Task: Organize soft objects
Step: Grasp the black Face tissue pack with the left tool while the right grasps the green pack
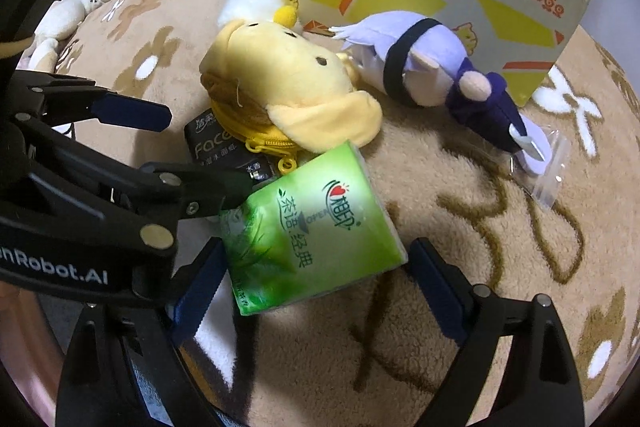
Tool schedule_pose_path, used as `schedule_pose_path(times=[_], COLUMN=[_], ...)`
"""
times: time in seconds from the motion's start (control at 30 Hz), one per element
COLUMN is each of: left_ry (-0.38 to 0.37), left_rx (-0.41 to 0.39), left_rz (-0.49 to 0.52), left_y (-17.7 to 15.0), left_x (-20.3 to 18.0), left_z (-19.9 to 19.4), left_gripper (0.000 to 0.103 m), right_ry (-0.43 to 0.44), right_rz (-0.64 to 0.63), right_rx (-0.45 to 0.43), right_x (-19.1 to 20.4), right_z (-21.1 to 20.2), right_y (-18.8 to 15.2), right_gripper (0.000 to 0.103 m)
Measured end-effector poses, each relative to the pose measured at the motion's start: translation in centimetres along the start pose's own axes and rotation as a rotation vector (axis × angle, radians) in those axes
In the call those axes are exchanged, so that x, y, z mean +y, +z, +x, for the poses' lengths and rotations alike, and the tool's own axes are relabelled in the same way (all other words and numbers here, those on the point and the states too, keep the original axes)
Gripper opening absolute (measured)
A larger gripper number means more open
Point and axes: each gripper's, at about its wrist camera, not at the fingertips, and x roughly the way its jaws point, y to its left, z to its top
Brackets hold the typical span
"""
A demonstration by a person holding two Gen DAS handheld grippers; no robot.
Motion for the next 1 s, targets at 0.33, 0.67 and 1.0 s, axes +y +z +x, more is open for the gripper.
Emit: schedule_pose_path(times=[0.33,0.67,1.0], left_ry=[0.022,-0.005,0.002], left_rx=[0.010,-0.007,-0.062], left_rz=[0.016,0.037,0.010], left_y=[0.4,0.0,-1.3], left_x=[-1.3,-2.1,-2.1], left_z=[1.9,3.0,1.3], left_gripper=[0.085,0.065,0.063], right_ry=[0.021,0.035,0.018], right_rz=[0.072,0.097,0.128], right_rx=[-0.013,-0.014,-0.062], right_x=[-2.3,-2.8,-3.7], right_z=[-1.1,-1.3,-2.9], right_y=[-0.6,-0.6,-1.0], right_gripper=[0.069,0.062,0.056])
